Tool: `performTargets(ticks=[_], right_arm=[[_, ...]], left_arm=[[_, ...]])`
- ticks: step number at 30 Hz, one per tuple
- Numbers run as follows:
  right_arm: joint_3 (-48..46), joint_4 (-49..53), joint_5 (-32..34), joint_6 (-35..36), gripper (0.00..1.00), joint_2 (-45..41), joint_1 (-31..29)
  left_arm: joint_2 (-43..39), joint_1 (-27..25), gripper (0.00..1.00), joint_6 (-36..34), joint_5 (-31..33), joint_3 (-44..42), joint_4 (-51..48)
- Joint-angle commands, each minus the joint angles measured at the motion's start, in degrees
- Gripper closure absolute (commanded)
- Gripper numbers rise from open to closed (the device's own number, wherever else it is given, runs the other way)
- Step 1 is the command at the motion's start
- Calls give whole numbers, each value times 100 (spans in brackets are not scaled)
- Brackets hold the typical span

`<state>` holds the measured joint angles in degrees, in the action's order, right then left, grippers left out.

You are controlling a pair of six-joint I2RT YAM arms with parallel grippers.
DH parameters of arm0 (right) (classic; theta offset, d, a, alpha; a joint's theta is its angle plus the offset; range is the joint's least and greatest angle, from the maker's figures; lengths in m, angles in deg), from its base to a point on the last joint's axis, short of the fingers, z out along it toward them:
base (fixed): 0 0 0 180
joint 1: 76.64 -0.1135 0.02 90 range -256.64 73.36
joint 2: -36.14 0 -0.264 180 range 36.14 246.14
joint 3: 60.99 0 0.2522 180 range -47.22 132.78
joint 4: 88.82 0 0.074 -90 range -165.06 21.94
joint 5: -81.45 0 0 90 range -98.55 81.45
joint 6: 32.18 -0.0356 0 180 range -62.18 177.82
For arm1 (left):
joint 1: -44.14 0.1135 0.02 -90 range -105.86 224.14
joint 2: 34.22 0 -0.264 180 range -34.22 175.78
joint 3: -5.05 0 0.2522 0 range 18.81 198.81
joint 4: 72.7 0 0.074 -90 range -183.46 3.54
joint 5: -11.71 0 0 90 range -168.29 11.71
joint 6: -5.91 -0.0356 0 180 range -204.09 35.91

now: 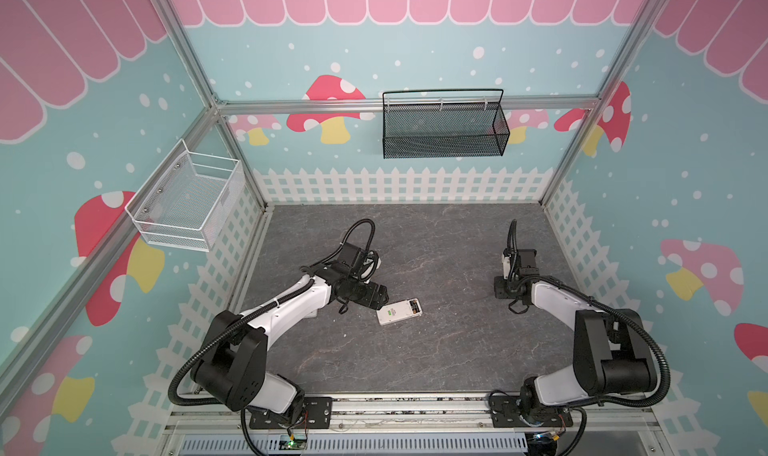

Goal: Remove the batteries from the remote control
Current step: 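Reach the right gripper to the clear screwdriver and grasp its handle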

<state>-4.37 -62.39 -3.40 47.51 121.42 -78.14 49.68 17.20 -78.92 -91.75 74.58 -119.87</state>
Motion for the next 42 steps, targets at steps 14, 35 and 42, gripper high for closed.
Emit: performTargets(ticks=[14, 35, 42], right_arm=[[421, 67, -653, -141, 62, -207, -430], [2989, -1209, -1957, 166, 56, 2189, -3090], [4206, -1449, -2227, 99, 52, 3463, -3802]], left_arm=[[-918, 1812, 0, -258, -32, 15, 1], [-1578, 3664, 0, 60, -444, -124, 74], [-1508, 3696, 0, 294, -463, -123, 172]])
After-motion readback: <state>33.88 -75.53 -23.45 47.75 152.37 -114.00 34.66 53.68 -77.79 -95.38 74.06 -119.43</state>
